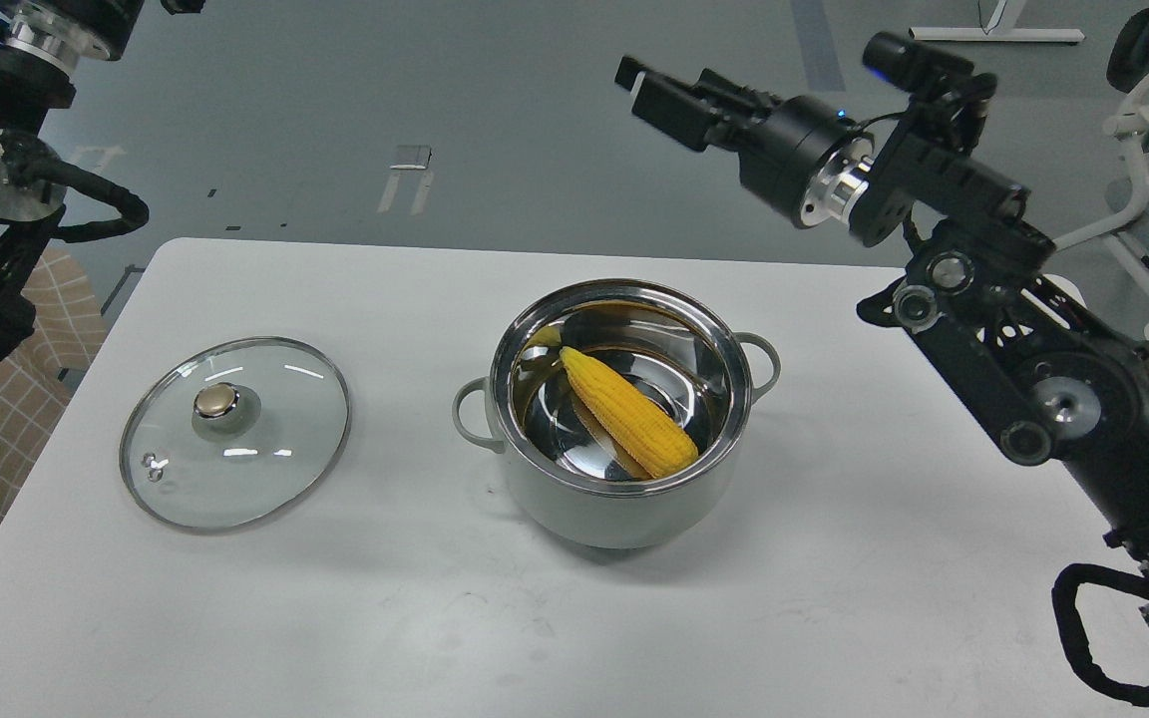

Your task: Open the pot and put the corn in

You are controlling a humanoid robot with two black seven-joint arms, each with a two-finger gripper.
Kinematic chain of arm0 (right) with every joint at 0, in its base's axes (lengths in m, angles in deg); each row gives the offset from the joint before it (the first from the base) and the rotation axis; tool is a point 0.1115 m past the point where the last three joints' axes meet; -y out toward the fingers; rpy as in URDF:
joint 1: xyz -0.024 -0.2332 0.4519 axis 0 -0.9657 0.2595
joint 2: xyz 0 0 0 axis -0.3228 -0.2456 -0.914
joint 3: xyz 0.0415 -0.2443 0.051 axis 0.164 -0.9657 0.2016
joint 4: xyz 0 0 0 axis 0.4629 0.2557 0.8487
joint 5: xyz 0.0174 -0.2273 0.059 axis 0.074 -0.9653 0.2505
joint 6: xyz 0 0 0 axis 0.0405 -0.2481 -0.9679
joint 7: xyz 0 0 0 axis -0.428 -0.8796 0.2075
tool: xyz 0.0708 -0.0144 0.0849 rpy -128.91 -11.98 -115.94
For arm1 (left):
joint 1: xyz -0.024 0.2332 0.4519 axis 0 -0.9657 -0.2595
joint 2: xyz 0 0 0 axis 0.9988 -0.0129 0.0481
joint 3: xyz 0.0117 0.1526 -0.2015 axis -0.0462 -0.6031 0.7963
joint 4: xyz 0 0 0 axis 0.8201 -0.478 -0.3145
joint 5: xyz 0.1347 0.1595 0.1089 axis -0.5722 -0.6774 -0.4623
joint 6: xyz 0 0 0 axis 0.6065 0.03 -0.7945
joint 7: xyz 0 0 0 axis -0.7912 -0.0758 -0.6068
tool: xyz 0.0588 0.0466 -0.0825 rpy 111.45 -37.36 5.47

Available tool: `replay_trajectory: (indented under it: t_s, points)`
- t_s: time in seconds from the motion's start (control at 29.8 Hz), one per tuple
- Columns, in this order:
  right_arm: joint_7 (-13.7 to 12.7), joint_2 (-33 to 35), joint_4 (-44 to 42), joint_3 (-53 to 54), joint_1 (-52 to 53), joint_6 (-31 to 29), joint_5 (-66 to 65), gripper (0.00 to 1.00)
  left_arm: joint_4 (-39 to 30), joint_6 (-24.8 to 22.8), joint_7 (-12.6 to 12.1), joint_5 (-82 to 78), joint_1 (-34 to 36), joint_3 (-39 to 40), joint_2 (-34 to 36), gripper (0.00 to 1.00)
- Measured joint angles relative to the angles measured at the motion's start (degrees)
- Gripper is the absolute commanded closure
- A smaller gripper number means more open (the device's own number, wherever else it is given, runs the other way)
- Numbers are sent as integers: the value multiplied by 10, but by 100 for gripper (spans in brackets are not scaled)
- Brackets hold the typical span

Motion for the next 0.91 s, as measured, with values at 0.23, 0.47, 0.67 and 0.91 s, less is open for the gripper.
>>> replay_trajectory:
  t_s: [0.23,0.47,0.67,0.91]
  points:
    - [1,1,-98,130,43,7,166,0,17,-18,1,3,-17,7,2,2]
    - [23,10,-234,226,57,9,364,0,22,-22,1,9,-31,9,0,2]
    - [108,25,-314,240,60,17,454,0,30,-21,0,11,-35,9,-8,2]
    - [118,25,-326,241,53,12,533,0,30,-21,-1,11,-40,14,-12,2]
